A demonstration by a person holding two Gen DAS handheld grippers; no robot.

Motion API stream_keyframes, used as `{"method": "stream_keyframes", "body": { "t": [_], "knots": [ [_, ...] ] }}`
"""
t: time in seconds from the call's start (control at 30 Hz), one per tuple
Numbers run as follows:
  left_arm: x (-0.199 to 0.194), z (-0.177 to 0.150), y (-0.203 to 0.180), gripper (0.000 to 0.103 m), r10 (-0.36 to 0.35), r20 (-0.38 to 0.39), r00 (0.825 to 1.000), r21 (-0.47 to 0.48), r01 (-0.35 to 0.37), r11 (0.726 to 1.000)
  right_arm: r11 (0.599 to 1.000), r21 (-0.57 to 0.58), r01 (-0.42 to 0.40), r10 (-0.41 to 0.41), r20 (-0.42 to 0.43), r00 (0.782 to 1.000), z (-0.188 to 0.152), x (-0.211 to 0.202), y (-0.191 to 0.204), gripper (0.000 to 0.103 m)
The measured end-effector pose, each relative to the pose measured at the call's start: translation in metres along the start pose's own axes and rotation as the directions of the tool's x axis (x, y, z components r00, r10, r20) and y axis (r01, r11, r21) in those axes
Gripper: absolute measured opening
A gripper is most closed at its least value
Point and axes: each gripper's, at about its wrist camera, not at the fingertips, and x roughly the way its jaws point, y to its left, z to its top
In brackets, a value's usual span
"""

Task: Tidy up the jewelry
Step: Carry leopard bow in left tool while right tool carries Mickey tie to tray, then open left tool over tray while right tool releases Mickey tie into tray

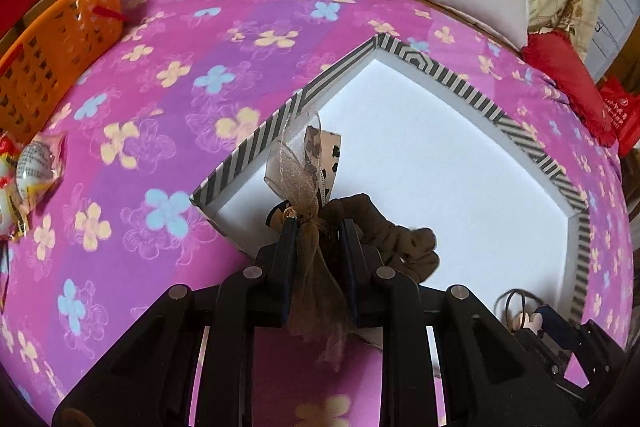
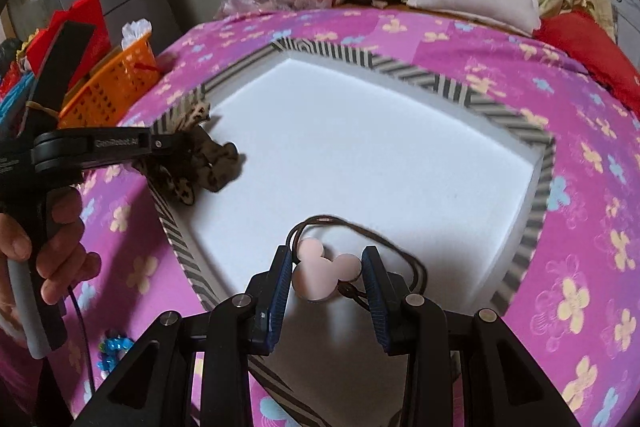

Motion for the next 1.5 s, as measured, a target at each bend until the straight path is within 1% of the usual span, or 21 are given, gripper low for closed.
{"method": "stream_keyframes", "body": {
  "t": [0.17,0.23,0.3,0.33,0.4,0.47,0.53,0.6,0.67,0.7,0.73,0.77,0.8,0.83,1.1,1.27,1.4,1.5],
  "knots": [
    [-0.002,0.000,-0.003,0.021,0.010,0.010,1.000,0.012,-0.010,1.000,1.000,0.003,0.021,-0.021,-0.010,1.000,0.000,0.004,0.000,0.035],
    [-0.002,0.000,-0.006,0.021,-0.001,0.015,1.000,0.019,0.000,1.000,1.000,0.000,0.022,-0.022,-0.009,1.000,0.000,0.004,0.002,0.040],
    [-0.001,0.002,-0.009,0.028,-0.008,0.018,1.000,0.022,0.008,1.000,1.000,-0.006,0.029,-0.029,-0.004,1.000,-0.001,0.002,0.006,0.044],
    [-0.001,0.003,-0.011,0.029,-0.013,0.024,1.000,0.024,0.012,1.000,0.999,-0.010,0.035,-0.035,-0.002,0.999,-0.001,0.001,0.008,0.045],
    [-0.001,0.005,-0.014,0.039,-0.021,0.032,0.999,0.034,0.020,0.999,0.999,-0.006,0.033,-0.033,0.007,0.999,-0.001,-0.004,0.008,0.045],
    [-0.001,0.006,-0.017,0.045,-0.017,0.037,0.999,0.044,0.016,0.999,1.000,0.011,0.024,-0.025,0.015,1.000,-0.002,-0.009,0.006,0.045],
    [-0.002,0.006,-0.018,0.048,-0.009,0.040,0.999,0.051,0.007,0.999,1.000,0.027,0.013,-0.014,0.026,1.000,-0.004,-0.016,0.005,0.046],
    [-0.007,0.003,-0.017,0.055,-0.009,0.046,0.999,0.056,0.006,0.998,0.999,0.042,0.007,-0.009,0.040,0.999,-0.005,-0.024,0.004,0.046],
    [-0.012,0.001,-0.015,0.057,-0.011,0.049,0.999,0.052,0.009,0.999,0.999,0.046,0.000,-0.002,0.056,0.998,-0.008,-0.034,0.006,0.048],
    [-0.015,-0.001,-0.014,0.057,-0.015,0.049,0.999,0.050,0.013,0.999,0.999,0.045,0.000,-0.003,0.063,0.998,-0.009,-0.037,0.007,0.052],
    [-0.019,-0.003,-0.012,0.057,-0.021,0.052,0.998,0.051,0.018,0.999,0.999,0.044,0.003,-0.006,0.073,0.997,-0.011,-0.041,0.010,0.059],
    [-0.023,-0.005,-0.012,0.060,-0.021,0.057,0.998,0.053,0.018,0.998,0.999,0.043,0.004,-0.008,0.083,0.996,-0.012,-0.046,0.012,0.062],
    [-0.028,-0.007,-0.011,0.067,-0.020,0.064,0.998,0.055,0.017,0.998,0.999,0.042,0.003,-0.007,0.092,0.996,-0.014,-0.049,0.013,0.065],
    [-0.034,-0.011,-0.009,0.070,-0.021,0.077,0.997,0.055,0.016,0.998,0.999,0.040,0.001,-0.005,0.098,0.995,-0.016,-0.053,0.015,0.065],
    [-0.070,-0.033,0.000,0.072,0.001,0.135,0.991,0.076,-0.011,0.997,0.999,0.039,-0.017,0.012,0.119,0.993,-0.030,-0.076,0.029,0.065],
    [-0.092,-0.054,0.007,0.072,0.008,0.161,0.987,0.083,-0.021,0.996,0.999,0.027,-0.018,0.015,0.112,0.994,-0.045,-0.085,0.039,0.066],
    [-0.102,-0.069,0.016,0.072,-0.008,0.151,0.988,0.077,-0.004,0.997,1.000,0.019,-0.018,0.016,0.104,0.994,-0.057,-0.092,0.045,0.066],
    [-0.109,-0.084,0.028,0.072,-0.017,0.135,0.991,0.052,0.010,0.999,1.000,0.015,-0.020,0.019,0.100,0.995,-0.067,-0.098,0.048,0.066]
  ]
}}
